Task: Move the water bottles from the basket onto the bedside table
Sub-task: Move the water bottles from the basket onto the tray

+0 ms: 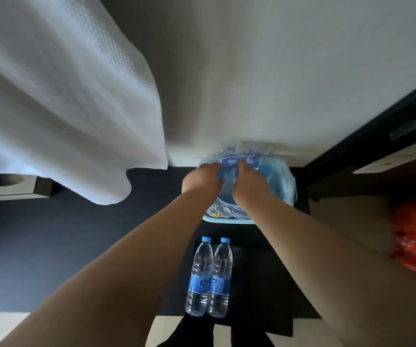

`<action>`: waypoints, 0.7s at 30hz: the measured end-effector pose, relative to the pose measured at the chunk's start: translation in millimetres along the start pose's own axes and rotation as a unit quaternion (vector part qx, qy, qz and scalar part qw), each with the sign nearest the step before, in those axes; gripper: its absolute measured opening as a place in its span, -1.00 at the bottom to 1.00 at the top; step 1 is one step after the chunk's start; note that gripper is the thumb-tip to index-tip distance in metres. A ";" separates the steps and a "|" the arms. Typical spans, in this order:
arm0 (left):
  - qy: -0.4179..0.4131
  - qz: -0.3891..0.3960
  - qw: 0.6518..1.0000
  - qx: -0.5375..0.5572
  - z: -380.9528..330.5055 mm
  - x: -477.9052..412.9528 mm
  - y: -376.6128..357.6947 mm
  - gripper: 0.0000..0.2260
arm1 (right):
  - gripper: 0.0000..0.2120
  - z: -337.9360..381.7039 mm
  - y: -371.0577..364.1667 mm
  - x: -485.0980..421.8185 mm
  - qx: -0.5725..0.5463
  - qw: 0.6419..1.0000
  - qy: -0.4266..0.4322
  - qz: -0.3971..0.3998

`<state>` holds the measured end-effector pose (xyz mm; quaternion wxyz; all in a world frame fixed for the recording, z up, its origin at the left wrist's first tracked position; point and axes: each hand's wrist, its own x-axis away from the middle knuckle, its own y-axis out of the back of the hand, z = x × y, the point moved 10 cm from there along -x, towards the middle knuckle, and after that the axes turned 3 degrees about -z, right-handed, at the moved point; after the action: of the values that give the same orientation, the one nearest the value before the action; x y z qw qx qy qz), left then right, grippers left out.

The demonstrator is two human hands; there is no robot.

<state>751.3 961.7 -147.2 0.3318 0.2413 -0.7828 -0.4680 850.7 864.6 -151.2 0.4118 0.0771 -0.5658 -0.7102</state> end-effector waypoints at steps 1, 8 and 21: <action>0.001 -0.001 1.000 0.006 0.8 2.8 -1.6 -0.77 | -0.68 -1.1 -4.7 5.4 0.008 1.000 0.007 0.002; -0.015 -0.040 0.997 0.061 -8.4 23.3 26.2 -0.87 | -0.88 -0.3 22.3 31.5 -0.062 0.995 0.031 -0.072; -0.145 -0.274 0.950 0.044 -72.0 124.0 157.1 -0.80 | -0.77 16.9 166.8 127.0 -0.171 0.957 0.121 -0.203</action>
<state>712.1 905.1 54.1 0.0627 0.3908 -0.7458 -0.5359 841.5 788.3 44.7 0.3314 0.2035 -0.3544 -0.8504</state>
